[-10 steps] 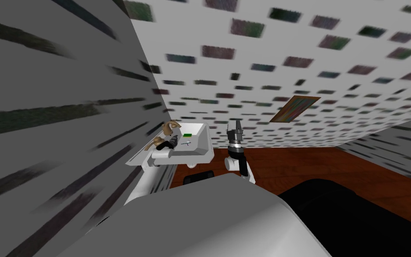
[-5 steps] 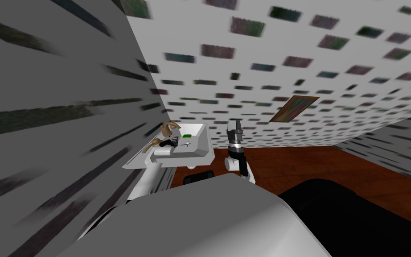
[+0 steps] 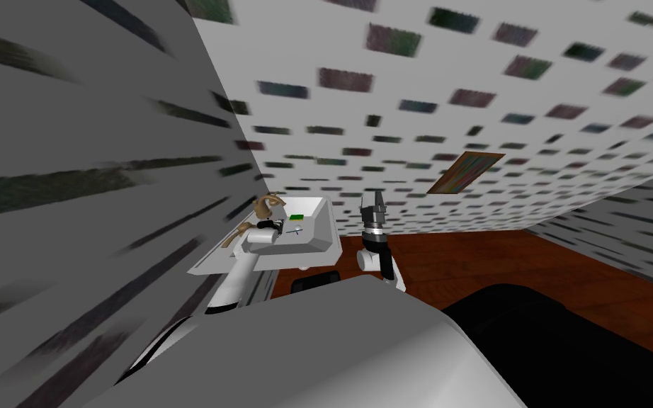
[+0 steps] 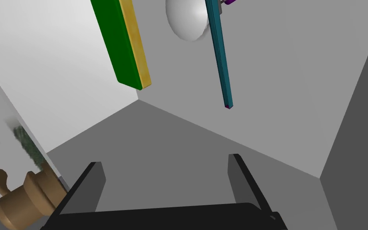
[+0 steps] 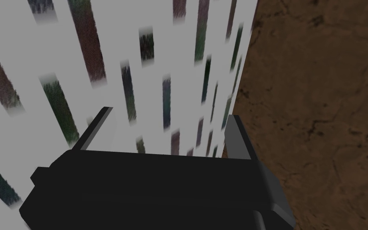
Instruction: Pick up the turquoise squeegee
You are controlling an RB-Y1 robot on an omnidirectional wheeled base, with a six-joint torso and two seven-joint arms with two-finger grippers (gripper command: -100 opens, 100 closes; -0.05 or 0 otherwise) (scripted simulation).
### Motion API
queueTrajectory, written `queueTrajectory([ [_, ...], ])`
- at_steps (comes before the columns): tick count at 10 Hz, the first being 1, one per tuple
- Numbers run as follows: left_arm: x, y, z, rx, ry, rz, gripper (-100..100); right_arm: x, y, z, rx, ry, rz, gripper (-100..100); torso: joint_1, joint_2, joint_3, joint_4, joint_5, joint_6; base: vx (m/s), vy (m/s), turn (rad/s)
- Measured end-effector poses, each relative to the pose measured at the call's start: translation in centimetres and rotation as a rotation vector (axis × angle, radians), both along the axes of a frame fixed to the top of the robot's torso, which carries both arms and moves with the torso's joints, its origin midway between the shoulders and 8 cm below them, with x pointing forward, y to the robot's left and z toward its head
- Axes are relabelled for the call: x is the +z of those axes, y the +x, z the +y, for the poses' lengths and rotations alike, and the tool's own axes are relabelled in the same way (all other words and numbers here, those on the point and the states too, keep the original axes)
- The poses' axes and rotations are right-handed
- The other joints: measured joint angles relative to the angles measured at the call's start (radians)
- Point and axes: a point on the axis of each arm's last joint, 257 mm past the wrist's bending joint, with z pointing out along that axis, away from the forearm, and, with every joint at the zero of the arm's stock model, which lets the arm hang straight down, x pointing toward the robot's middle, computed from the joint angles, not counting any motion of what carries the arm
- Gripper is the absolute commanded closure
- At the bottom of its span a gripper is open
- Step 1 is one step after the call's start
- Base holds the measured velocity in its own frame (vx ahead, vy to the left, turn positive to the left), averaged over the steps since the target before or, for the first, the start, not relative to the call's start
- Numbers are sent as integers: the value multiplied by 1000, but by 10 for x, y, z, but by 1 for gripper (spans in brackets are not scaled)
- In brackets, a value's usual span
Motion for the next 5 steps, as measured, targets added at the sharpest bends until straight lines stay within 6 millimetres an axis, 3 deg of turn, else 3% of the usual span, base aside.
queueTrajectory([
  [5, -24, -13, 7, 33, 33, 157, -100, 0, 0, 0, 0, 0, 0, 0, 0, -1, 0, 0, 0, 0, 46, 15, -35],
])
